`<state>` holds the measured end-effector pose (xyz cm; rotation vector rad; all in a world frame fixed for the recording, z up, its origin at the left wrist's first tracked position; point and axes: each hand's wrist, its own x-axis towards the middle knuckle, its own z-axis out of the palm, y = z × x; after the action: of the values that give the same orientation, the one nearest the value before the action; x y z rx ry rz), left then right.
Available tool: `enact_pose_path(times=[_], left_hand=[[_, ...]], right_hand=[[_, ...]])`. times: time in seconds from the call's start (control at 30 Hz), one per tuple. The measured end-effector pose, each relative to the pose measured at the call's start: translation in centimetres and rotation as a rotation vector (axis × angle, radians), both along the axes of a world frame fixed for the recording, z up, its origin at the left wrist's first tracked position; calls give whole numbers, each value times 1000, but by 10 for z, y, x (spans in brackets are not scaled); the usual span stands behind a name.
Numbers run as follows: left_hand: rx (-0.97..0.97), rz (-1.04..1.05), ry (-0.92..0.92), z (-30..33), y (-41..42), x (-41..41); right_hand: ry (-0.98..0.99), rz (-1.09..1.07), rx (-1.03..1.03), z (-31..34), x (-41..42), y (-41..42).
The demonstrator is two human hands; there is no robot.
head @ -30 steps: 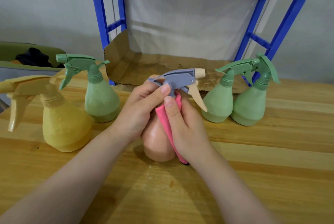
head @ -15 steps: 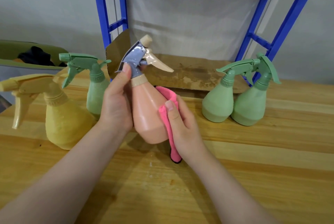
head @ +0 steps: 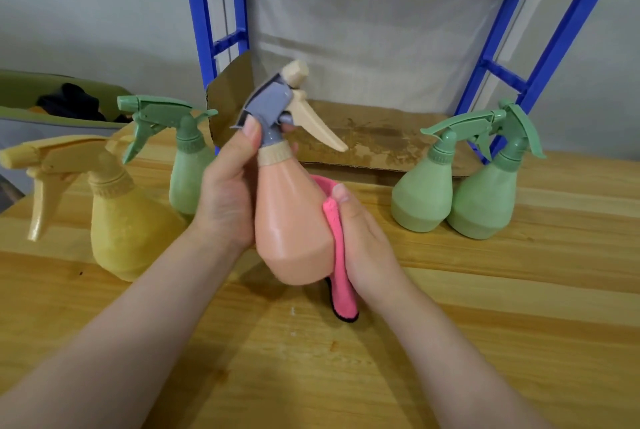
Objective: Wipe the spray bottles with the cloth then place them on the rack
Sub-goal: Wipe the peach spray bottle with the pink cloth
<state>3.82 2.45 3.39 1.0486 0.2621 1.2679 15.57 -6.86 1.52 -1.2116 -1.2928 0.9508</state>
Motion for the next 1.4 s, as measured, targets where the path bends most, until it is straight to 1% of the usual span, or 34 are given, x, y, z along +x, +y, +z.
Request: enact_pose_path(times=[0.17,0.27,0.4,0.57,0.63,0.7,0.8,0.9,1.0,1.07,1.17,1.3,1.4], left_hand=[[117,-107,171,-5,-5,2],[198,-164,229,-10,-10,8],[254,-100,295,-10,-13,10],[328,11,404,-7,-10,10],[367,18,406,-5,-13,12],[368,19,383,-4,-16,14],[351,-69,361,-5,-25,20],[302,-150,334,-6,-33,25],[241,-101,277,-8,-32,29],[211,-51,265,-8,-31,28],[123,-51,220,-7,-30,25],[-18,-37,100,-6,-23,21],[-85,22,-6,-3,-14,18]], right_hand=[[-62,15,109,5,-2,-2],[-136,-34,187,5,-2,-1],[-146,-102,227,3,-3,0],[-148,-265,289,3,-8,0],[-237,-379,314,2,-6,0],[-404,-517,364,1,-3,1],[-635,-685,458,4,3,1],[-799,-756,493,6,6,2],[-858,-750,428,7,4,4],[-859,-694,400,5,1,5],[-775,-600,400,-2,0,5],[-664,-497,310,-11,8,6],[-534,-426,305,-16,13,8]])
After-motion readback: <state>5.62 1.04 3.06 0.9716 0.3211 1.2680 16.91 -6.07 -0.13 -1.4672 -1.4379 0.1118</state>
